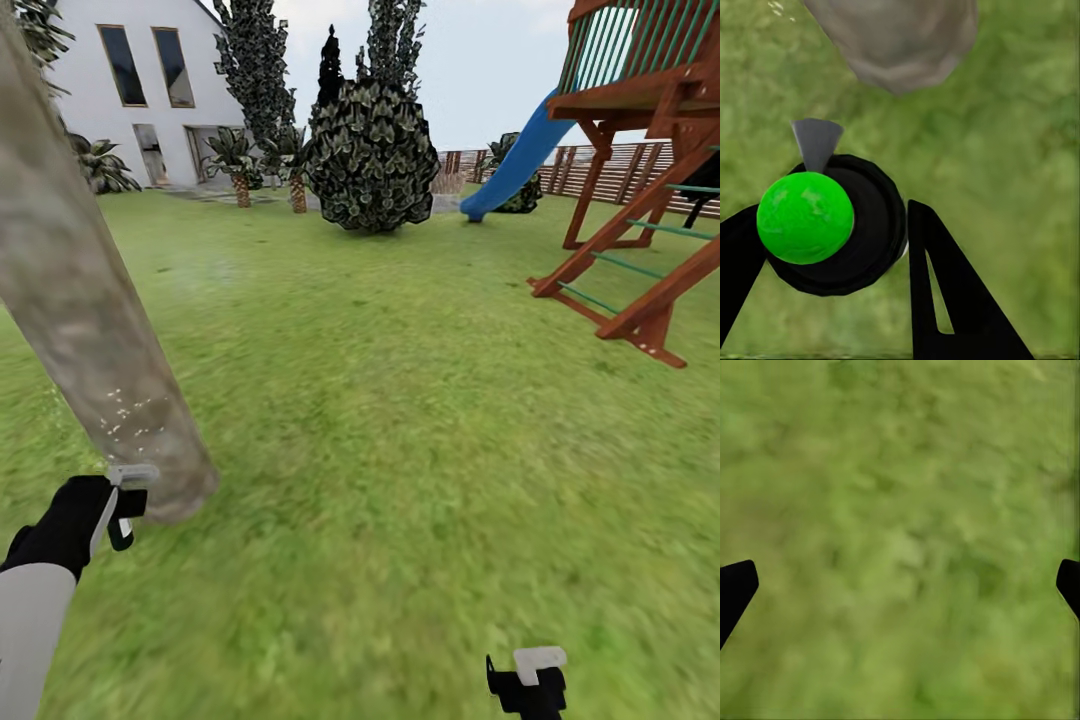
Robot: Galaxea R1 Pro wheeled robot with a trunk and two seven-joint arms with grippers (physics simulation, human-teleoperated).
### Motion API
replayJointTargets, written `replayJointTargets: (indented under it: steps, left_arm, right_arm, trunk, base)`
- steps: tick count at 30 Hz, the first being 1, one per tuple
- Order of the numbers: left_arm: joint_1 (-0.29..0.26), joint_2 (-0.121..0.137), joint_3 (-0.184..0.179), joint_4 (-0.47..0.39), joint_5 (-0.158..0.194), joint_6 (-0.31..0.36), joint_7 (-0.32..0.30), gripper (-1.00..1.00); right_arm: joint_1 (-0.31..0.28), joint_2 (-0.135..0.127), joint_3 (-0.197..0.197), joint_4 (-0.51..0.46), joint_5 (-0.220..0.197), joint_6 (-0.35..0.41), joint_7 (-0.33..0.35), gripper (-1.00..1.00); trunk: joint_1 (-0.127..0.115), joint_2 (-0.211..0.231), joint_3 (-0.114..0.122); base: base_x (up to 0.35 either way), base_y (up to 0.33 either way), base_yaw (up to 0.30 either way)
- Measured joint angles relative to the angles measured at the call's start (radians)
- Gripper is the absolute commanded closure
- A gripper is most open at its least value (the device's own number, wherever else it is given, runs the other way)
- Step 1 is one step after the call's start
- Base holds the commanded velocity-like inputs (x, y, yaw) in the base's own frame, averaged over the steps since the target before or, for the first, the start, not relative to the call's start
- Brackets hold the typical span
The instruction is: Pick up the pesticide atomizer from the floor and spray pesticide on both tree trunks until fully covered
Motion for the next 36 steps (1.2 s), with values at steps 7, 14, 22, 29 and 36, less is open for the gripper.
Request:
replayJointTargets:
  steps: [7,14,22,29,36]
  left_arm:
    - [0.067,-0.004,0.007,0.005,0.003,-0.005,0.062,1.00]
    - [0.070,-0.025,0.006,0.005,0.011,-0.006,0.067,1.00]
    - [0.070,-0.034,0.009,-0.003,0.007,-0.006,0.070,1.00]
    - [0.070,-0.034,0.013,-0.008,0.005,-0.006,0.070,1.00]
    - [0.070,-0.033,0.014,-0.010,0.005,-0.006,0.071,1.00]
  right_arm:
    - [0.000,0.001,0.000,0.000,0.000,0.000,0.000,-1.00]
    - [0.000,0.001,0.000,0.000,0.000,0.000,0.000,-1.00]
    - [0.000,0.001,0.000,0.000,0.000,0.000,0.000,-1.00]
    - [0.000,0.001,0.000,0.000,0.000,0.000,0.000,-1.00]
    - [0.000,0.001,0.000,0.000,0.000,0.000,0.000,-1.00]
  trunk:
    - [0.000,0.000,0.000]
    - [0.000,0.000,0.000]
    - [0.000,0.000,0.000]
    - [0.000,0.000,0.000]
    - [0.000,0.000,0.000]
  base:
    - [0.093,-0.064,0.261]
    - [0.058,-0.168,0.103]
    - [0.093,-0.263,0.001]
    - [0.218,-0.197,0.000]
    - [0.234,-0.183,0.157]
